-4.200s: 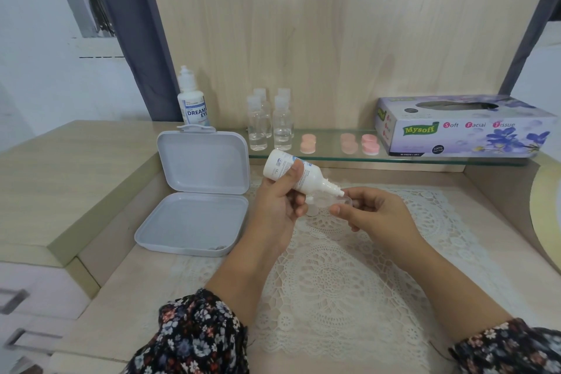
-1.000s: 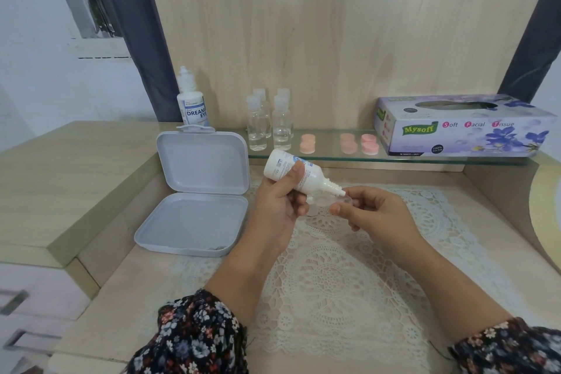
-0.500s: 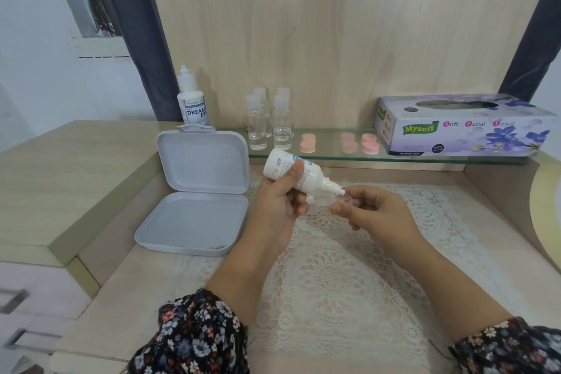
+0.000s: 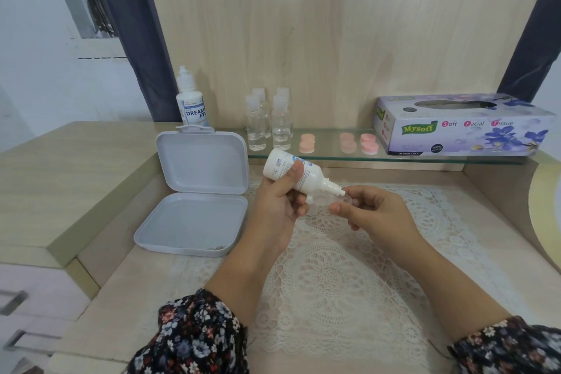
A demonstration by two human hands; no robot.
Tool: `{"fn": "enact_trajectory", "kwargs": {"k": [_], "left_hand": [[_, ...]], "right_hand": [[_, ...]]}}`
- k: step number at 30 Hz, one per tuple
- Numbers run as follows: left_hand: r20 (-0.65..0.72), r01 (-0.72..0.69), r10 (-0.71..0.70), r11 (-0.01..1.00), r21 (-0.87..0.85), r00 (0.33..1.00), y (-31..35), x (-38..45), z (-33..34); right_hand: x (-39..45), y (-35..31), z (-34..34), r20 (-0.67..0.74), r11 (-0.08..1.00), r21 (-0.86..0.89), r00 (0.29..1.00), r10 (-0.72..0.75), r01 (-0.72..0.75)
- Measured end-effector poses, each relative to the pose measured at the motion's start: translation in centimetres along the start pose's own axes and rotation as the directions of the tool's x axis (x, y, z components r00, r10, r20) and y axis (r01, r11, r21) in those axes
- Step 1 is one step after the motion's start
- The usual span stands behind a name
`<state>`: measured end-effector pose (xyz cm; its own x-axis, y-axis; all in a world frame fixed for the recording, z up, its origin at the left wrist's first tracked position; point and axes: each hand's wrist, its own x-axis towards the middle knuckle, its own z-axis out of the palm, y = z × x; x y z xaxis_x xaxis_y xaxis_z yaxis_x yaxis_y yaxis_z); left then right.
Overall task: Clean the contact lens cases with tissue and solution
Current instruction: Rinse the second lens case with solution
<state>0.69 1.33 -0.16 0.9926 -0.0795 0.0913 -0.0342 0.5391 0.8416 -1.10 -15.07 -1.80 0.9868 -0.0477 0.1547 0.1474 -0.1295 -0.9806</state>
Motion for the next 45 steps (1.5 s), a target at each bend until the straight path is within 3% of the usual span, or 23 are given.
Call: {"fn": "enact_trajectory", "kwargs": {"k": [45], "left_hand": [[-0.004, 0.003, -0.003, 1.000, 0.006, 1.000, 0.01, 0.01, -0.02]], "right_hand": [[-0.09, -0.16, 0.06, -0.007, 1.000, 0.004, 1.000, -0.006, 0.006]]}}
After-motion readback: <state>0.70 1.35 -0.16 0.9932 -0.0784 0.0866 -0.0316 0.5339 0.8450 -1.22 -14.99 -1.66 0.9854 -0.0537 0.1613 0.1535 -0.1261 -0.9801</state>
